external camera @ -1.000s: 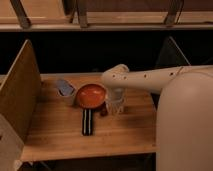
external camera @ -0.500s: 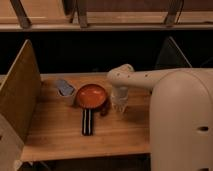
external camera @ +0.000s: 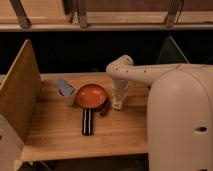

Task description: Knock the bottle over

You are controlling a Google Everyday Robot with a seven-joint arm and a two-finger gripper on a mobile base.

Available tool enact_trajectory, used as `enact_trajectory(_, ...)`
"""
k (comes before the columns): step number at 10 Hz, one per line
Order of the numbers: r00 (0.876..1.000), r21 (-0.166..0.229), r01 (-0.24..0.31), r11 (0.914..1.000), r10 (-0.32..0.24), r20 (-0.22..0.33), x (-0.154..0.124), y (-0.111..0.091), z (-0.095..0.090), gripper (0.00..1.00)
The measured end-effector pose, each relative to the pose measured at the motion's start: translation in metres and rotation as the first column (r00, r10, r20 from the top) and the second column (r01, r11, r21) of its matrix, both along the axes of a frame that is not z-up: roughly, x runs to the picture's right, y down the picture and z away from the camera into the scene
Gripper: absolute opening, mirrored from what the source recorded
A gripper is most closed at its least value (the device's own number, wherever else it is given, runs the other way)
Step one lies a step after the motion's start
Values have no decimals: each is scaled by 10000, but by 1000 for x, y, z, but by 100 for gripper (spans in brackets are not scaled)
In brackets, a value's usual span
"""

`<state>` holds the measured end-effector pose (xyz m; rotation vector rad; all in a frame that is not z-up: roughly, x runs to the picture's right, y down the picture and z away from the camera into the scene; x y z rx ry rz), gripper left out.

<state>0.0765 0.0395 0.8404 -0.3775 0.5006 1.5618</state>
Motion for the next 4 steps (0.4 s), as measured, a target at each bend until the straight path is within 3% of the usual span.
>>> enact_trajectory(2,9975,585,607,9964,-627,333,-12,-20,-11,0)
enact_trajectory(4,9974,567,625,9964,-644,313,-11,-19,-11,10)
